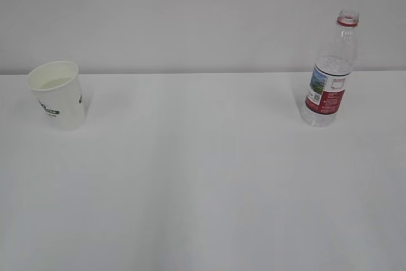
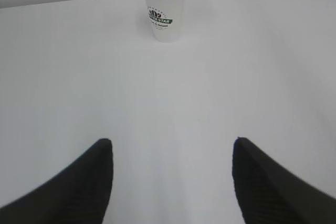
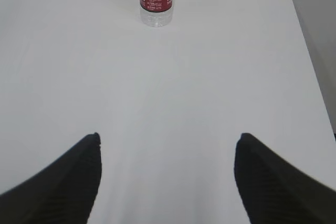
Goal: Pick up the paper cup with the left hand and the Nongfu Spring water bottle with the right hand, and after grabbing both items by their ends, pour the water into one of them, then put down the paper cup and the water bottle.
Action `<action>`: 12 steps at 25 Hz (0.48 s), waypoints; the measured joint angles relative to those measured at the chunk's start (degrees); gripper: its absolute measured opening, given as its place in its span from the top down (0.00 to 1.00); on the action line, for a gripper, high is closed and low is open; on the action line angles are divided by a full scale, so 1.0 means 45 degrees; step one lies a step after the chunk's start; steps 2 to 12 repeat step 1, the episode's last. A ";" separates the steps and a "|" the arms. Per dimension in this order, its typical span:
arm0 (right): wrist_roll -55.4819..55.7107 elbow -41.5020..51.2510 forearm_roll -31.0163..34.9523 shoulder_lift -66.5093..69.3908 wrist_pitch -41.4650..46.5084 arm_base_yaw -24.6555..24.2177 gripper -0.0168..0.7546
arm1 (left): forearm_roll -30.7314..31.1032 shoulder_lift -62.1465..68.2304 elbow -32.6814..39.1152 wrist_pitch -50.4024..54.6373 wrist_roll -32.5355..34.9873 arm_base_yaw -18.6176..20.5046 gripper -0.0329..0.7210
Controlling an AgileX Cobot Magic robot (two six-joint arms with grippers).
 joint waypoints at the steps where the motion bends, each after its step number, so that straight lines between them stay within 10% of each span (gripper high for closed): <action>1: 0.0000 0.0000 0.0000 0.0000 0.0000 0.0000 0.21 | 0.0000 0.0000 0.0000 0.0000 0.0000 0.0000 0.27; 12: 0.0000 0.0000 0.0000 0.0000 0.0000 0.0000 0.21 | 0.0000 0.0000 0.0000 0.0000 0.0000 0.0000 0.27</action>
